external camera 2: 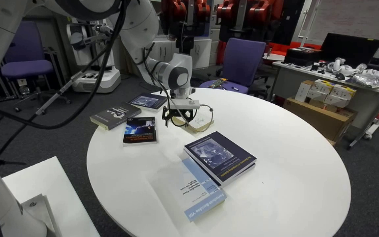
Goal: Move one book from the left to the right.
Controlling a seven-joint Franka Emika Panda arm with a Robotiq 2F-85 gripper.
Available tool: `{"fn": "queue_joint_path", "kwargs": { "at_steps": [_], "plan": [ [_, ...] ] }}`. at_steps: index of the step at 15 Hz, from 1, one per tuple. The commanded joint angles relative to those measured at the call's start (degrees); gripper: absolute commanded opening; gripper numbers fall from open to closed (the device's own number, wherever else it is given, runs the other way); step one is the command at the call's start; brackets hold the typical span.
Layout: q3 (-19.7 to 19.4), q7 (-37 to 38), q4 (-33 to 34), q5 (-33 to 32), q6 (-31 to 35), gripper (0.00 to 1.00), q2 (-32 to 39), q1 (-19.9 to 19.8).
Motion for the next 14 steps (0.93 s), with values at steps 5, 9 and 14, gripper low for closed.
{"fn": "queue_joint_path", "kwargs": {
  "at_steps": [5,9,14],
  "plan": [
    [4.06,0.91,-5.83,12.12,10.54,1.00,-8.73,-2.39],
    [3.15,1.04,-2.94,14.06,9.71,1.00,-6.27,-1.07],
    [3.19,1.07,-2.87,13.97,9.71,1.00,-5.67,-0.93]
  ]
}}
